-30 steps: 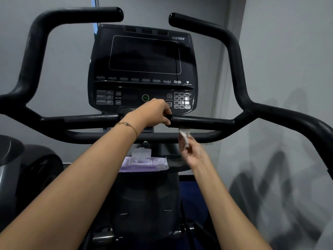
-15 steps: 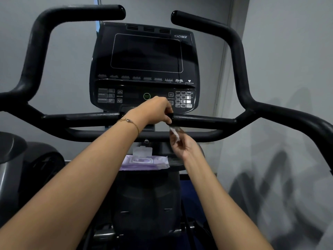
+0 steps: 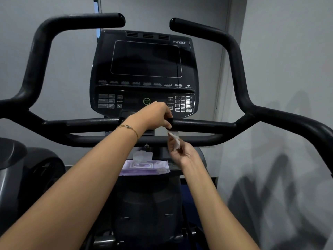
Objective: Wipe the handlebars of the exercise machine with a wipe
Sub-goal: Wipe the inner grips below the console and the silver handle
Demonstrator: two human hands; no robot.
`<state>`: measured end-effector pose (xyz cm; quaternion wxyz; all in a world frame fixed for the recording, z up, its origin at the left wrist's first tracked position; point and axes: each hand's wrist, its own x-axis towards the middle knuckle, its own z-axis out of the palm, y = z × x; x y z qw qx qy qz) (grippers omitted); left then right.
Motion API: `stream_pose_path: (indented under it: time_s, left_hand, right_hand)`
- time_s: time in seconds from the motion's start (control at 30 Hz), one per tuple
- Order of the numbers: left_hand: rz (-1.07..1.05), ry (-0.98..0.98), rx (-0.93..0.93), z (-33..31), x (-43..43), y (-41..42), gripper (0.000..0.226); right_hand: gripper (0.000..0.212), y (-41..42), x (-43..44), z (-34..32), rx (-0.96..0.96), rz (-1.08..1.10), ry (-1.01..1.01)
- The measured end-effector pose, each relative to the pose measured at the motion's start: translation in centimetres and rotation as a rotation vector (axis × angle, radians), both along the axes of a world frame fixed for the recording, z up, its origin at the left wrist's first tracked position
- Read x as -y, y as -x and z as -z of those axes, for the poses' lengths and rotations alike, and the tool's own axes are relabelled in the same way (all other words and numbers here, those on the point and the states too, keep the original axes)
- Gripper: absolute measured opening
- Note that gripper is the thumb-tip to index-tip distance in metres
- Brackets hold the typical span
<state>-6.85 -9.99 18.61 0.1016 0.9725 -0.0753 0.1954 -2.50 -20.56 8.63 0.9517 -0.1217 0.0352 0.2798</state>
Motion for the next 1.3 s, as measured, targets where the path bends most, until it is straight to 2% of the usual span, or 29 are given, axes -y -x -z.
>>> stream_pose_path:
  time_s: [0.1,0.2,0.37,0.5,0.63,0.8,0.87,0.93,1.03,1.13,1.23,1.3]
  left_hand:
    - [0.004,0.008,-0.008,-0.1,0.0,0.0,0.035]
    - [0.014,0.019,-0.002,0.0,-0.3,-0.1,0.037]
    - [0.037,0.046,0.000,-0.1,-0.4,-0.2,0.038]
    - [0.044,0.051,-0.004,-0.1,-0.5,-0.3,0.036]
    - [0.042,0.050,-0.002,-0.1,-0.5,-0.3,0.035]
    - [0.032,0.047,-0.005,0.0,-0.5,-0.2,0.034]
    - [0.037,0.064,-0.003,0.1,-0.5,-0.2,0.034]
    - [0.043,0.077,-0.001,0.1,-0.5,-0.2,0.033]
    - [0.051,0.087,-0.002,0.0,-0.6,-0.2,0.033]
    - [0.052,0.085,0.009,0.3,-0.8,-0.2,0.033]
    - [0.064,0.091,0.012,0.4,-0.7,-0.2,0.034]
    - [0.070,0.093,0.019,0.3,-0.7,-0.1,0.035]
  right_hand:
    - [0.023,0.0,-0.1,-1.1,-0.027,0.097,0.044]
    - [0.022,1.3,0.2,-0.6,0.053,0.107,0.123]
    - [0.021,-0.5,1.7,-0.9,-0.013,0.235,0.088]
    - [0.025,0.2,0.3,-0.7,0.082,0.180,0.180]
    - [0.028,0.1,1.2,-0.8,0.069,0.237,0.101]
    - [0.024,2.0,0.3,-0.9,0.150,0.119,0.244]
    - [0.021,3.2,1.7,0.3,0.247,0.086,0.364]
    - [0.022,3.8,3.4,0.7,0.396,0.157,0.509]
    - [0.025,3.4,4.7,-1.4,0.679,0.452,0.720]
    - [0.019,2.6,4.3,-3.9,1.008,0.794,1.042]
    - [0.014,1.4,3.5,-4.0,1.187,1.020,1.338]
    - [0.017,0.7,3.2,-3.2,1.294,1.199,1.621]
